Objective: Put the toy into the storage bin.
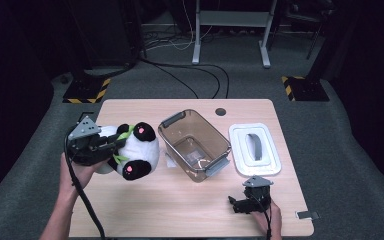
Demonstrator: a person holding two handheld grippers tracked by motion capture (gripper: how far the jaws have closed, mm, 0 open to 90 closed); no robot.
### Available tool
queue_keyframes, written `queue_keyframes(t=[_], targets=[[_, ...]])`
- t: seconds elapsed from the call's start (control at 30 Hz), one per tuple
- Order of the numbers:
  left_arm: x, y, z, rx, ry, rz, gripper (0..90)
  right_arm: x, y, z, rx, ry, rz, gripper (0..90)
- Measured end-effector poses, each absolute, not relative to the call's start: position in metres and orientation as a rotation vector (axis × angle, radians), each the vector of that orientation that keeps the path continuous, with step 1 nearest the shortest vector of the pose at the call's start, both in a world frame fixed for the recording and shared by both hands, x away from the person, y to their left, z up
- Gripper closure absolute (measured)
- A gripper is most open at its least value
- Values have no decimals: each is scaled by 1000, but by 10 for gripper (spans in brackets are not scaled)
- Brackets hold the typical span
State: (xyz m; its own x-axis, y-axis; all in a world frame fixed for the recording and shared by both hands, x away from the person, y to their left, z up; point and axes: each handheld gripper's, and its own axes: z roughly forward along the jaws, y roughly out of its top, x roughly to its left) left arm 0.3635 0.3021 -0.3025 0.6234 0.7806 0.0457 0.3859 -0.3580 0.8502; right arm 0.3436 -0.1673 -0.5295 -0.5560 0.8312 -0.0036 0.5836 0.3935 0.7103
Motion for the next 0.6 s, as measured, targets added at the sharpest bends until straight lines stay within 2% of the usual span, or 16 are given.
queue_keyframes(t=[0.6], targets=[[404,266,-273,2038,782,565,746,344,-168,-530,1211,2300,953,0]])
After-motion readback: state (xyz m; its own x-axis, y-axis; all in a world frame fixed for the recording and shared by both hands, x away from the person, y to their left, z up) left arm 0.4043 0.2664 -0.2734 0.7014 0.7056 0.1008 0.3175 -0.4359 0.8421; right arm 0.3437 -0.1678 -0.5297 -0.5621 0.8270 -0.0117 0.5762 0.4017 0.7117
